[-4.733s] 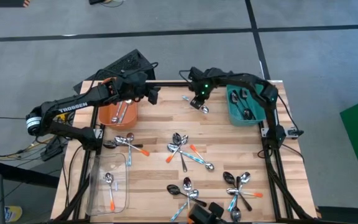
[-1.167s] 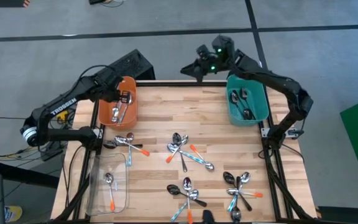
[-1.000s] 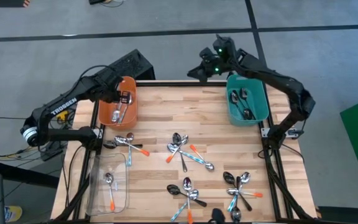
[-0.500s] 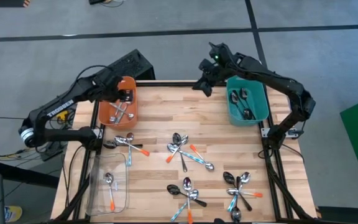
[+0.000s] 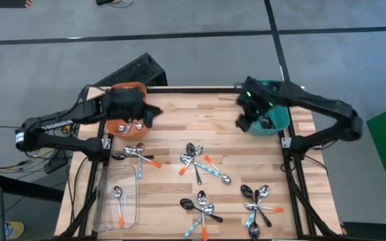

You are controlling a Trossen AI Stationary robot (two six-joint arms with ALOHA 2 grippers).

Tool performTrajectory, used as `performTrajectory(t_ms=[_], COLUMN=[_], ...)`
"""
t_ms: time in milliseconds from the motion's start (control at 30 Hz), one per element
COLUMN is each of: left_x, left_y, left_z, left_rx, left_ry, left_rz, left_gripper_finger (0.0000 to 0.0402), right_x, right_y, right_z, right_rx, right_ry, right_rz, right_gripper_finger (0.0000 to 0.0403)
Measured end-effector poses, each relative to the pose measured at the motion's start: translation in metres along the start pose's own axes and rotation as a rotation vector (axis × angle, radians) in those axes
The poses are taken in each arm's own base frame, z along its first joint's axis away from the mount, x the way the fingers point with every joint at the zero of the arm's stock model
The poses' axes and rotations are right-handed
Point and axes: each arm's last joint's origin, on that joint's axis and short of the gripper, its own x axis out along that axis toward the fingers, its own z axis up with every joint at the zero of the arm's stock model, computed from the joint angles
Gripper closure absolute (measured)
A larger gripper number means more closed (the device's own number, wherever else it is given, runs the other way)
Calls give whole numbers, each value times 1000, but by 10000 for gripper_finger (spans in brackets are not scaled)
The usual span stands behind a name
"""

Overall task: Sort silverware by color (type)
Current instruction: Put the white blue spoon into the orange bin

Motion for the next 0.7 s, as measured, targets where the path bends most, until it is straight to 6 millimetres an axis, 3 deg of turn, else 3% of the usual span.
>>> performTrajectory(t_ms=[133,333,467,700], left_x=[5,9,11,7], left_y=[-21,-34,-35,-39], left_z=[-24,-46,-55,-60], left_rx=[37,93,113,42], left_ry=[22,21,57,127], left_rz=[-54,3,-3,-76], left_gripper_finger=[284,284,284,284], right_x=[5,6,16,51], right_y=[4,25,44,70], right_z=[-47,-102,-129,-178], right_rx=[206,420,402,391], right_ry=[53,58,111,305], right_rz=[-11,-62,-102,-246], right_gripper_finger=[287,287,287,287])
